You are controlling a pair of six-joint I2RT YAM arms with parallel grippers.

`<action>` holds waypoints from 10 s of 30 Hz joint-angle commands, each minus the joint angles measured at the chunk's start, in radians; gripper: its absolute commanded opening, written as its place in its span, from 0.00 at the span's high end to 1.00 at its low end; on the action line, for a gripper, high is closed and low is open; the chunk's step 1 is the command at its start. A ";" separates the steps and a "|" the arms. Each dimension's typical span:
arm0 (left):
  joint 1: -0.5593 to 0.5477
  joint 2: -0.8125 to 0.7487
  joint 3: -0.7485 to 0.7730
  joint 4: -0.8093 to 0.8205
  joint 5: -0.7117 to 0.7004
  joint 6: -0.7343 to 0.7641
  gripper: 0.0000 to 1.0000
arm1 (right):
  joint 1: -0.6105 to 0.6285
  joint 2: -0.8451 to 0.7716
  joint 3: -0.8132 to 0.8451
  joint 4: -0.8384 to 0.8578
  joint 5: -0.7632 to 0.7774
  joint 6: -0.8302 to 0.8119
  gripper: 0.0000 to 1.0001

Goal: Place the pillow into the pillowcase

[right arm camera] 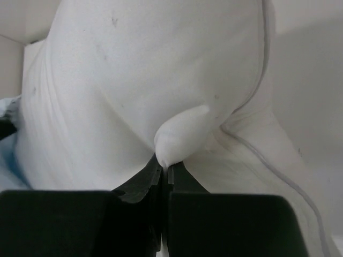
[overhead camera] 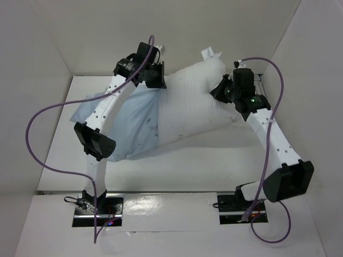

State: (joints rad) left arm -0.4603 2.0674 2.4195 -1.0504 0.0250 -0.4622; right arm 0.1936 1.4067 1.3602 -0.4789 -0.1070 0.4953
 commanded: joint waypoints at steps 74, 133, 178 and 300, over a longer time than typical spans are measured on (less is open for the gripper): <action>-0.239 -0.497 -1.562 0.604 -0.982 -0.582 0.58 | -0.010 -0.150 -0.136 -0.197 0.153 -0.027 0.00; -0.468 -0.440 -0.071 -0.111 -0.132 -0.050 1.00 | 0.036 -0.377 -0.046 -0.662 -0.008 0.015 1.00; 0.086 -0.288 -0.525 0.270 -0.445 0.089 0.14 | -0.068 0.576 0.422 -0.059 -0.128 -0.159 0.00; -0.080 -0.021 -0.044 0.280 0.175 0.063 1.00 | 0.158 0.351 -0.081 0.681 -0.462 0.270 1.00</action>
State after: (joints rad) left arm -0.4816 2.1139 2.3043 -0.8257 -0.1303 -0.3153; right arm 0.3061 1.8069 1.2064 -0.0025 -0.5110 0.6888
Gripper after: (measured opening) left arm 0.038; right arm 0.025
